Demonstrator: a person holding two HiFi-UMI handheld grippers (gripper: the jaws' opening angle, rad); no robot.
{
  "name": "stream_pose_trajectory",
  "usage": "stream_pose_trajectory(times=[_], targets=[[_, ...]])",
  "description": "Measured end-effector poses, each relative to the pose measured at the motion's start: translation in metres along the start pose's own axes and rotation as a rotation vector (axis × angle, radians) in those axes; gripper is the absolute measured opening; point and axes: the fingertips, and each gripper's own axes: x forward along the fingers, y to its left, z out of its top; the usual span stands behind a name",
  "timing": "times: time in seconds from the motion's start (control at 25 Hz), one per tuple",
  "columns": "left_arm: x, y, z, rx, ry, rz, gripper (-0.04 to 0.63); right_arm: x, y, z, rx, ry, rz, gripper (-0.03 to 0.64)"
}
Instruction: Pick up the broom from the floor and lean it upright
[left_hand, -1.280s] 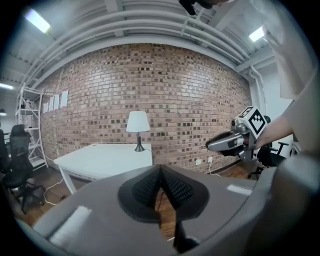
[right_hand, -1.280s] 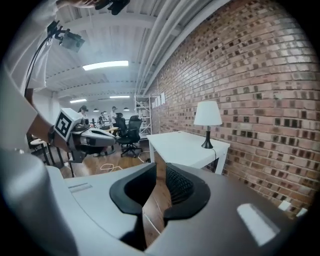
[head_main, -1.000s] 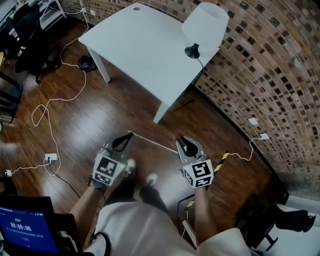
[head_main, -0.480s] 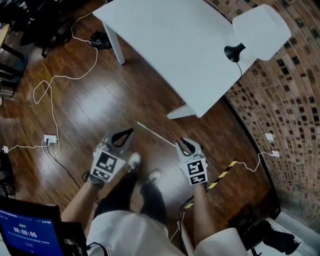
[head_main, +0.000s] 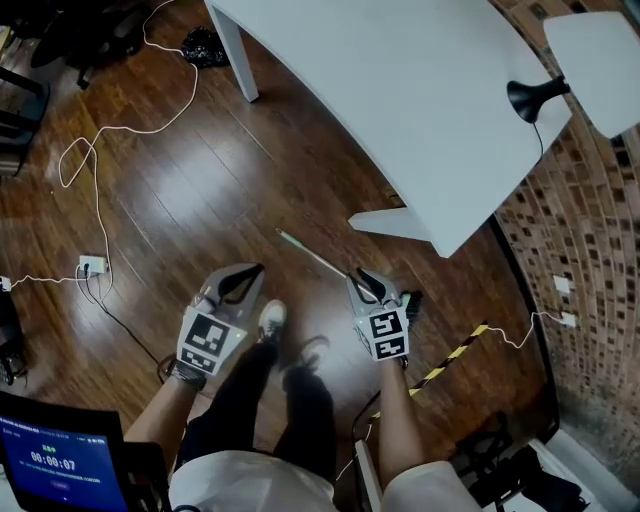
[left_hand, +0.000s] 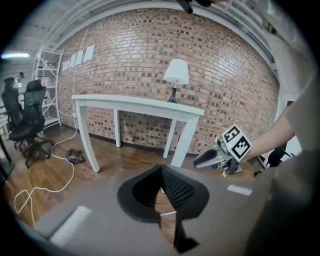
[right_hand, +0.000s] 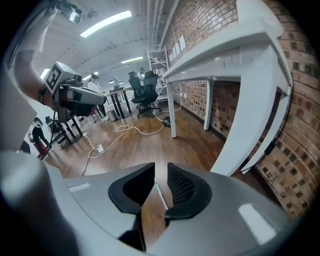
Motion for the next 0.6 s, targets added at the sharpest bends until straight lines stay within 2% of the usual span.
stream_pose_trajectory(times=[0.32, 0.44, 0.6], targets=[[0.058, 0.025, -0.103, -0.030, 0.062, 0.015, 0.000, 0.114, -0.012, -0.109, -0.043, 0.154, 0.071, 0.094], [0.080, 0.037, -0.146, -0.023, 0.074, 0.028, 0.000, 0.162, -0.013, -0.147, -0.046, 0.183, 0.081, 0.097], [0.099, 0.027, -0.206, -0.059, 0.097, 0.021, 0.000, 0.198, -0.003, -0.197, -0.038, 0.210, 0.087, 0.097]])
